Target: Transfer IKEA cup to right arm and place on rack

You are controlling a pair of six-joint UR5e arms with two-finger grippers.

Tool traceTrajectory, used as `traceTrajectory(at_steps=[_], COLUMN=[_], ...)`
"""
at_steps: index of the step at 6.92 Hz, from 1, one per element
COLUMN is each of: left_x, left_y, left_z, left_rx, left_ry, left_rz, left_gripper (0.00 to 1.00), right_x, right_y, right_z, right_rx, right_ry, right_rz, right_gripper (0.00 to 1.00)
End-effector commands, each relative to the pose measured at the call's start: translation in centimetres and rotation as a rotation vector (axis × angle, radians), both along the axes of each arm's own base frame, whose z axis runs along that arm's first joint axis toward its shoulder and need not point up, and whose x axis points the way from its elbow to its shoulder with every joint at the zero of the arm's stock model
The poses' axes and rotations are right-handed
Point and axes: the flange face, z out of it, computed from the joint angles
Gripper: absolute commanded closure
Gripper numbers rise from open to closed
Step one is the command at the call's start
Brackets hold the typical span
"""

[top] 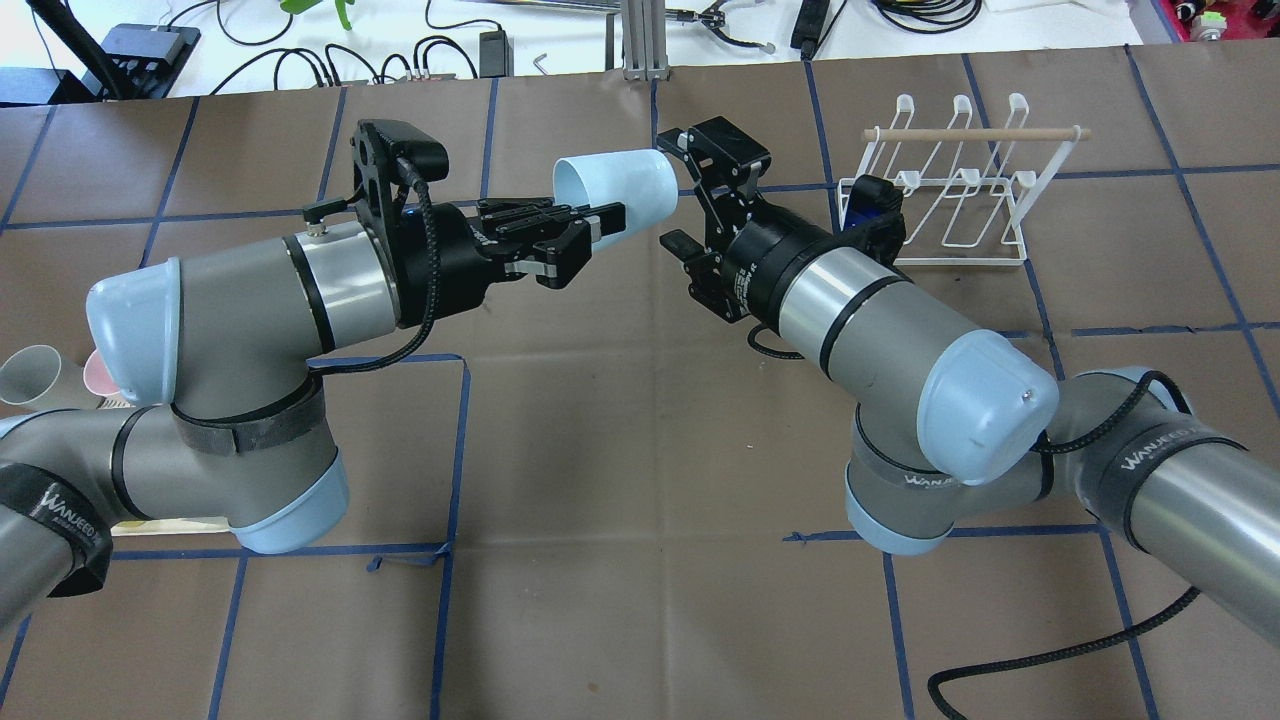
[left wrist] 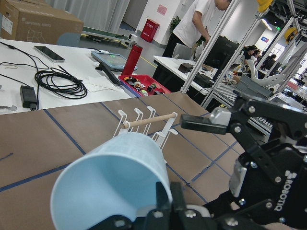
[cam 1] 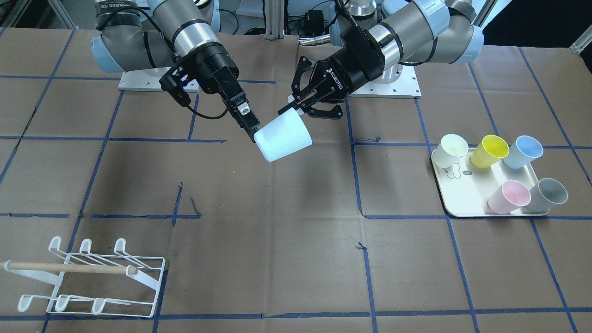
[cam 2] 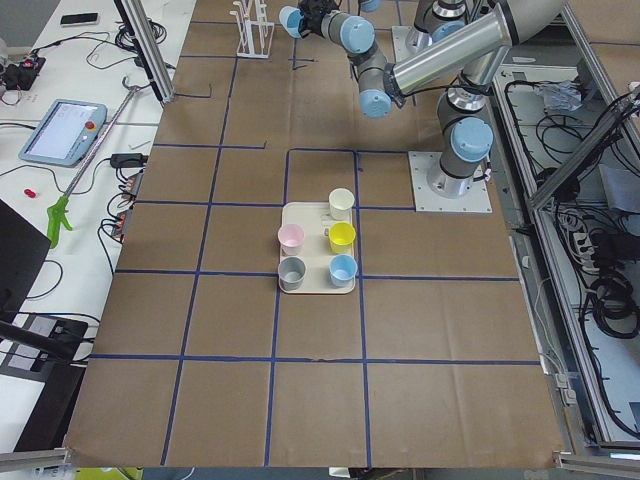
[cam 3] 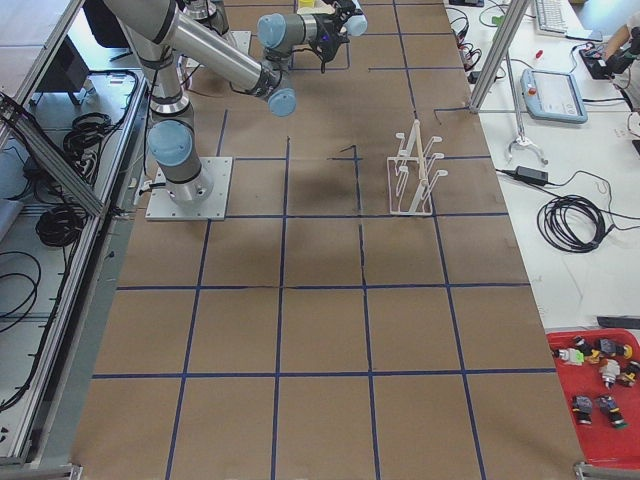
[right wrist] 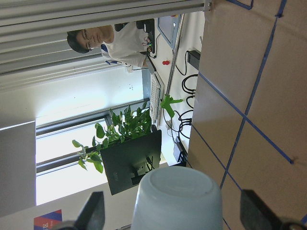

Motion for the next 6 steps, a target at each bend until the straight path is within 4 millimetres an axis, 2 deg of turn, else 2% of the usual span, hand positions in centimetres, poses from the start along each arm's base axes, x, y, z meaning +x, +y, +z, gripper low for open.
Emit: traceTrajectory(at_steps=[1, 4, 6], left_x=[0.0, 0.0, 0.0], left_y=[0.0, 0.0, 0.0], left_z=[-0.1, 0.0, 0.1], left_rx=[0.001, 0.000, -0.002], left_ry=[0.000, 0.000, -0.001], left_rz=[0.000, 0.000, 0.001], left_gripper=[1.00, 1.00, 1.00], right_x=[0.5, 1.9, 2.0], right_y=[-0.9, -2.1, -2.3], right_z=[-0.6, -0.7, -0.5], right_rx=[0.008, 0.004, 0.006], right_ry=[0.003, 0.004, 0.004], right_rz=[0.005, 0.022, 0.024], right_gripper=[0.00, 0.00, 0.00])
